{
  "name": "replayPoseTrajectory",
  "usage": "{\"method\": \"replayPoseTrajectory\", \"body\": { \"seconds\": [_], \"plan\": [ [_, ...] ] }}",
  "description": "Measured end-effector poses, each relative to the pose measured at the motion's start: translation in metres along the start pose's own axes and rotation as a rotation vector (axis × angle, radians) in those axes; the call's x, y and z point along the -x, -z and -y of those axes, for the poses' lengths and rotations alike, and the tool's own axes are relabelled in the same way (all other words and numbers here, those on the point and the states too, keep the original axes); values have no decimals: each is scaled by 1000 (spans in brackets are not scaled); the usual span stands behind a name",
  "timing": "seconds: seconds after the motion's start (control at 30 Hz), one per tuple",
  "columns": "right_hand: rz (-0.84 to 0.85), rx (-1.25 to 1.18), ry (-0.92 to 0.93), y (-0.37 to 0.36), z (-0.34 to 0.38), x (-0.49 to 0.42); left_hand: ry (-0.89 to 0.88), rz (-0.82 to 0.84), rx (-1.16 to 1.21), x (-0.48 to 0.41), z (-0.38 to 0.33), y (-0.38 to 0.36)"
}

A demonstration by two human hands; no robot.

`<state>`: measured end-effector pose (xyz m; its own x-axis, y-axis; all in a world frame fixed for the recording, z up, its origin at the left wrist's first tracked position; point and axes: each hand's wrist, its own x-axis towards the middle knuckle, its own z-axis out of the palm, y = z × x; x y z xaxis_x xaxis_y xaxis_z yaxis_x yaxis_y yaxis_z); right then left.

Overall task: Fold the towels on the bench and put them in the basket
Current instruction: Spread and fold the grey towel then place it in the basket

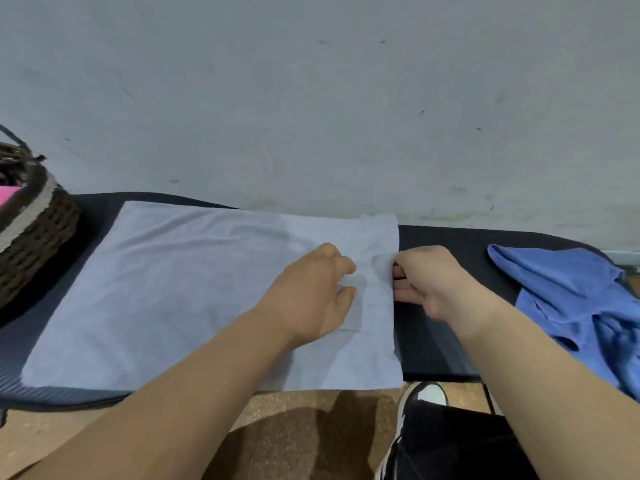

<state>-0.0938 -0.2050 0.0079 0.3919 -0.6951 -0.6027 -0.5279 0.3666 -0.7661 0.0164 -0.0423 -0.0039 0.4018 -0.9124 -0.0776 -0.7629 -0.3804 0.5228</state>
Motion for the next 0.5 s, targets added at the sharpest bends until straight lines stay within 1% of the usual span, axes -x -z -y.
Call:
{"method": "replayPoseTrajectory", "body": {
  "seconds": [0.03,0.1,0.2,0.27,0.3,0.33,0.4,0.43,0.47,0.5],
  "plan": [
    [23,-58,-32,0,2,-3,19,-18,31,-4,-4,-4],
    [134,-78,-33,-6,8,-2,68,-76,123,-10,-11,-9],
    [357,-33,37,-17,14,-1,240,-169,326,-11,-16,-6],
    [464,-98,63,-20,17,-4,331,-234,372,-11,-8,-1],
    [459,-116,74,-21,19,-6,366,-241,357,-10,0,3],
    [402,-101,94,-22,20,-7,401,-223,330,-9,8,8],
    [212,72,165,-23,18,-11,478,-145,272,-4,25,18],
    [166,170,185,-25,16,-12,511,-112,232,0,34,20],
    [181,243,180,-28,13,-10,530,-94,176,3,40,22],
    [235,285,159,-31,10,-8,533,-90,119,6,46,23]
  ]
}}
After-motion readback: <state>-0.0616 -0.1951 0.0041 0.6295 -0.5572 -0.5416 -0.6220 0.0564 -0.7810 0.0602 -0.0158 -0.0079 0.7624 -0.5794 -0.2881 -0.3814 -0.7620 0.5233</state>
